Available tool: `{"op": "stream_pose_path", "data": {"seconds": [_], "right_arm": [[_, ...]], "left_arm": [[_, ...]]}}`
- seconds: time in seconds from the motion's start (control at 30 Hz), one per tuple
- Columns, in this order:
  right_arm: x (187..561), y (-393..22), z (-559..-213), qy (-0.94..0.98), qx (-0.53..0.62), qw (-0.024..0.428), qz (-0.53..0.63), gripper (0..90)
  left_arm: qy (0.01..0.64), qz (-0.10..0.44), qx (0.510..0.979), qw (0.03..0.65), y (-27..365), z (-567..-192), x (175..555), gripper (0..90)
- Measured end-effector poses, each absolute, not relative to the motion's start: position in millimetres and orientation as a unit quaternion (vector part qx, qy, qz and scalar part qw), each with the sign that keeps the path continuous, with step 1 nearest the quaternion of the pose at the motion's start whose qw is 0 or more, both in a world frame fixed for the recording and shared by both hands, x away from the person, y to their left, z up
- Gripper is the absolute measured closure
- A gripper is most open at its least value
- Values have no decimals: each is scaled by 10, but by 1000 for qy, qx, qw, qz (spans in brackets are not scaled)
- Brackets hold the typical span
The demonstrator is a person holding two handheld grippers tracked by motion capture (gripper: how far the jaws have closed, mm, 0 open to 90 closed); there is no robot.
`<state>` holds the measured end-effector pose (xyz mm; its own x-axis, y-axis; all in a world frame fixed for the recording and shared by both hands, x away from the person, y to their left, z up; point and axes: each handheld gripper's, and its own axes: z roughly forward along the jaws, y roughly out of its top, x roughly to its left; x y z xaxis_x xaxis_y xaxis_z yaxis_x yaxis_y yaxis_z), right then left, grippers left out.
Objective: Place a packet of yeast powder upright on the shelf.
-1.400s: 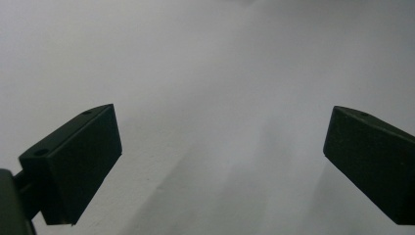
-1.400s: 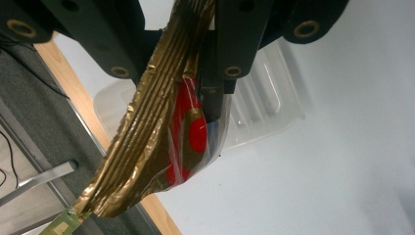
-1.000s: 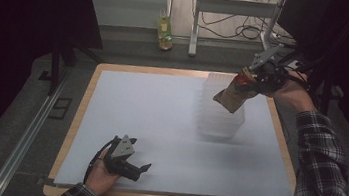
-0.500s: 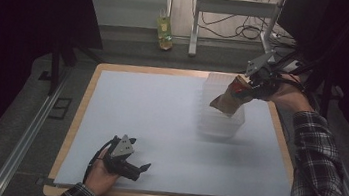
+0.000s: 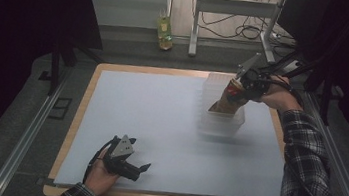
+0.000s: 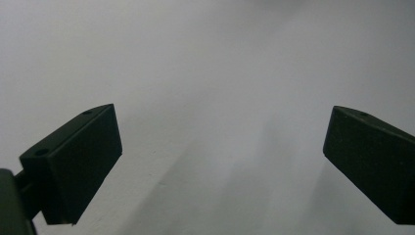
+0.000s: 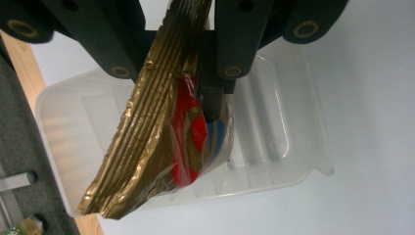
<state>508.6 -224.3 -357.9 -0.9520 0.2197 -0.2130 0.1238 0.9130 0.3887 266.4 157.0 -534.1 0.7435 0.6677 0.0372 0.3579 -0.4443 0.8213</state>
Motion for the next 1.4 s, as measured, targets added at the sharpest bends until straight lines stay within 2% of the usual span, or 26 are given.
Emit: {"op": "stream_pose_path", "data": {"seconds": [0.3, 0.47, 0.9, 1.4], "right_arm": [[5126, -2244, -3705, 964, 104, 130, 209, 764], [5085, -2202, -3708, 962, 112, 129, 212, 722], [5019, -2199, -3641, 952, 127, 136, 241, 474], [4956, -2211, -3509, 932, 171, 154, 280, 270]], "left_arm": [[306, 182, 833, 423, 1559, -5342, 2665, 10], [306, 182, 833, 424, 1564, -5339, 2666, 12], [308, 186, 827, 432, 1565, -5331, 2662, 12], [302, 183, 824, 442, 1581, -5322, 2658, 11]]}}
